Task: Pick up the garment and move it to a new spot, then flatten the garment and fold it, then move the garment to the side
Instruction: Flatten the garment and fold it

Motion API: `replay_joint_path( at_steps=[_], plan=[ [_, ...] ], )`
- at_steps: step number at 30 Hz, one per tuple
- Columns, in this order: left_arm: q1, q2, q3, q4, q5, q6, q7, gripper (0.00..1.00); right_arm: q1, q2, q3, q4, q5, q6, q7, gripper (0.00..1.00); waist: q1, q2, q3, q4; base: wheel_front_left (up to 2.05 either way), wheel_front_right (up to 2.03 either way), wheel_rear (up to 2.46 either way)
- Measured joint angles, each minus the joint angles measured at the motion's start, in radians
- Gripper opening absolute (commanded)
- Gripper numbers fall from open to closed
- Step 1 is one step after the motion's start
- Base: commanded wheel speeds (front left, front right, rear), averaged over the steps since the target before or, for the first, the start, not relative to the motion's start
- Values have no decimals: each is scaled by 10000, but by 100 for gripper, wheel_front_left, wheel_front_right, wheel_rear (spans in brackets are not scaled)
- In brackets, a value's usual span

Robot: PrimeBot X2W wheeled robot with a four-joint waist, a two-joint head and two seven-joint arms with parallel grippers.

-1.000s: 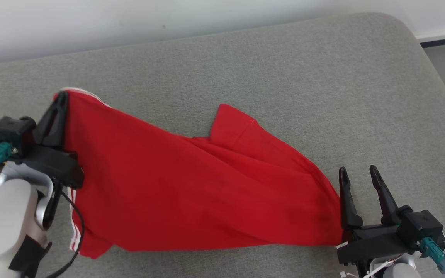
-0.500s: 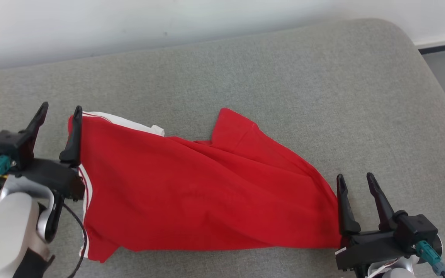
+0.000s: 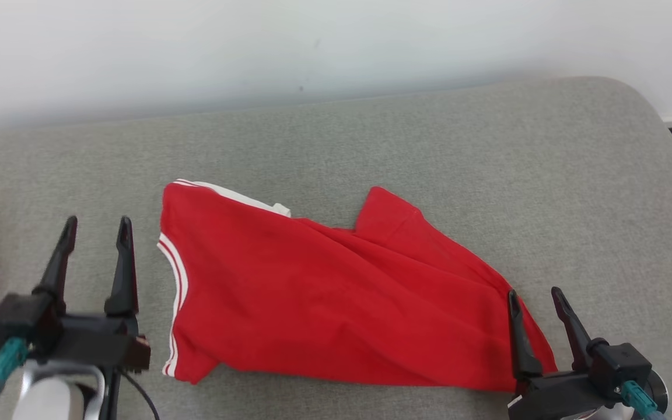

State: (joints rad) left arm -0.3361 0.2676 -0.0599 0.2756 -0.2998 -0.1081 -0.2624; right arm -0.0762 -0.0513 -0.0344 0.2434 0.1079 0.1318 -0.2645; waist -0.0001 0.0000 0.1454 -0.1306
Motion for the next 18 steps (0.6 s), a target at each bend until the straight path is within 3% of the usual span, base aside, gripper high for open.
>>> replay_joint_path(
  at_steps=[9,18],
  plan=[
    [2310,-1327,1246,-2165,1210,81,0,100,137,2,-31,165,-42,0,2,100,0,0,-263,454,0,0,0],
    [3661,-2057,1484,-2470,1490,115,0,100,169,2,-176,523,-157,0,0,100,1,0,-325,697,0,0,0]
  ],
)
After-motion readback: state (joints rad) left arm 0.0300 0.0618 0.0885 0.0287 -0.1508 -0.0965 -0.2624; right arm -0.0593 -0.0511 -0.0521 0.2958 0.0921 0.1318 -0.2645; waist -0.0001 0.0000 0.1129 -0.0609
